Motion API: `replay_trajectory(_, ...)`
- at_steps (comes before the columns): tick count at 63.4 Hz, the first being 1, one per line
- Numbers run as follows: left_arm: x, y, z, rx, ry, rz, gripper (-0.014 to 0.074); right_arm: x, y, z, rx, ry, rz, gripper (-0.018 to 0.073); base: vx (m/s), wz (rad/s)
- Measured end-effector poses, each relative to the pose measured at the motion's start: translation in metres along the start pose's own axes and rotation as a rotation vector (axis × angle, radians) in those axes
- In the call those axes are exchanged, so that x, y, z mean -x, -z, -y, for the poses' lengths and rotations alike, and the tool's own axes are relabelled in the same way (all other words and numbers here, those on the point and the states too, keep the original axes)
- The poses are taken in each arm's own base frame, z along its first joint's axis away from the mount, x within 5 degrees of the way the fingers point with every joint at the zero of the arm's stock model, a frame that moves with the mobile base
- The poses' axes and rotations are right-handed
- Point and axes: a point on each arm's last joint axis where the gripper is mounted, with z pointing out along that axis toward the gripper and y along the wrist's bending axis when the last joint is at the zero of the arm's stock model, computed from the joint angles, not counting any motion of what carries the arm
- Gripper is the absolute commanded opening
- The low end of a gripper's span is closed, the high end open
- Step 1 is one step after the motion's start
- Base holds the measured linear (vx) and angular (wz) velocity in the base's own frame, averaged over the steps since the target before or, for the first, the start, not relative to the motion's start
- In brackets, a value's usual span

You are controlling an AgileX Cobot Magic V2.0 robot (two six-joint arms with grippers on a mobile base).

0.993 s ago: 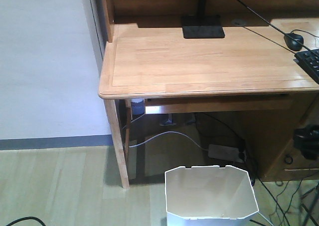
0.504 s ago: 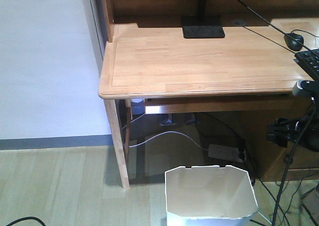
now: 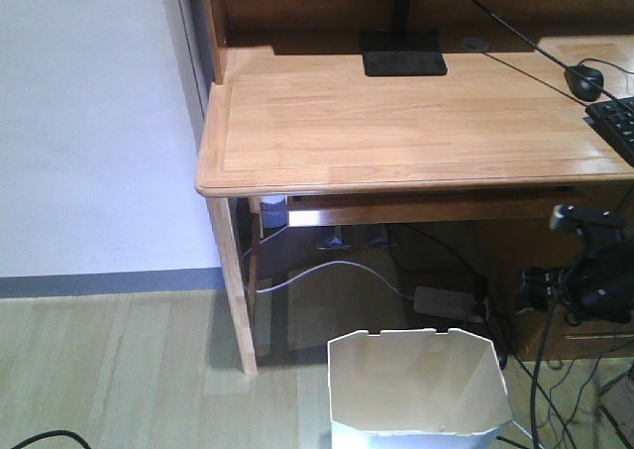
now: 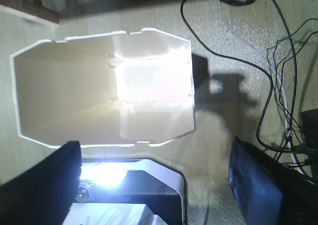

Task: Move trash bin to bedside with robot
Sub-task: 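Lower the right gripper toward the rim of the white trash bin, then close the right gripper on the bin's rim nearest the robot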

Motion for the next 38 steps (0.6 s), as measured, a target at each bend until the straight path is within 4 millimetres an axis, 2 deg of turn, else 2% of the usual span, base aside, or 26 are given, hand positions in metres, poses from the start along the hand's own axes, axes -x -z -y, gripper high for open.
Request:
replay_trajectory(24,0.0,0.0,0.0,0.0,0.0,0.0,-0.0006,0.013,-0.11,0.023,-0.033,0.077,-0.097,0.0593,0.0,0.0)
replay_trajectory(38,0.0,0.0,0.0,0.0,0.0,0.0,-0.0006,0.008,-0.167,0.034,-0.049,0.081,-0.135,0.0593,0.0,0.0)
